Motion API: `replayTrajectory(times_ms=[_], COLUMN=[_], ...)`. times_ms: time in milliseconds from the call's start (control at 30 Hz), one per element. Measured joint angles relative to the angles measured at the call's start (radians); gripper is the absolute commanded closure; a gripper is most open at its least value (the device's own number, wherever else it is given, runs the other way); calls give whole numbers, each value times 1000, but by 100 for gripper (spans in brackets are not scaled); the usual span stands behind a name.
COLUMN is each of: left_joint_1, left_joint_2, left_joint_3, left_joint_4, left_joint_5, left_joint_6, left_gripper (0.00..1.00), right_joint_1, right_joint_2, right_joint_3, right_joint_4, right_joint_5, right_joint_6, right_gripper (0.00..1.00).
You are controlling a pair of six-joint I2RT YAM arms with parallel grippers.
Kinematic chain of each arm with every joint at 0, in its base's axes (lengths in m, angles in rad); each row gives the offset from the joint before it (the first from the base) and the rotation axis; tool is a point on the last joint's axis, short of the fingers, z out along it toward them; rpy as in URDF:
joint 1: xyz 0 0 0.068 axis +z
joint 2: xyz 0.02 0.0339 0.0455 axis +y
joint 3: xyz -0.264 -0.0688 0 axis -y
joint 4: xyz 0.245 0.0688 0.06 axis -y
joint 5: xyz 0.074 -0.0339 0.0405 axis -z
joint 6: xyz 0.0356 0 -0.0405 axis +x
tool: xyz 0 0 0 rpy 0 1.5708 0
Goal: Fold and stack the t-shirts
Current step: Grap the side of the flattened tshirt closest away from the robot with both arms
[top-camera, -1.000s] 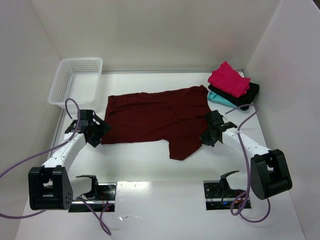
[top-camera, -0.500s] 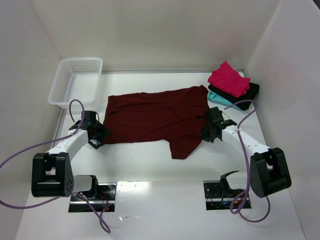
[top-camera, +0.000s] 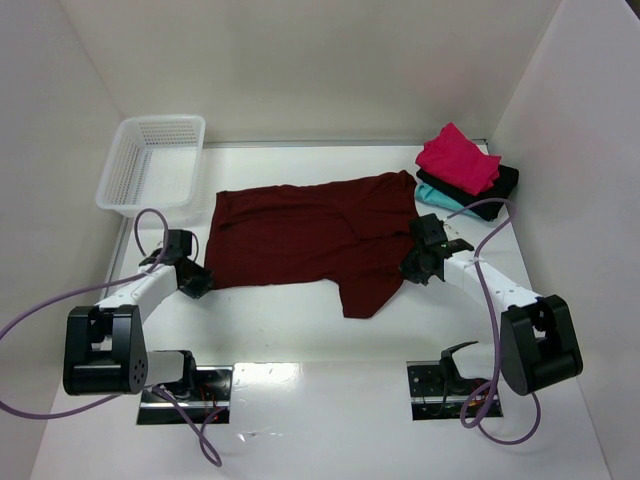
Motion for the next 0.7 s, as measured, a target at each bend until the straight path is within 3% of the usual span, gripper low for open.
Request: replayTrajectory(times_ms=[367,700], left_joint_1=[1,1], left_joint_2=[25,-42], left_joint_3=[49,293], left_joint_4=[-15,14], left_joint_5=[8,4], left_joint_6=[10,108], left_gripper=[100,100], right_joint_1=[0,-45], right_joint_2=[0,32], right_joint_3=[24,200], right_joint_4=[-3,3], right_joint_5=[1,12], right_joint_6=[-16,-69], right_gripper=[97,100])
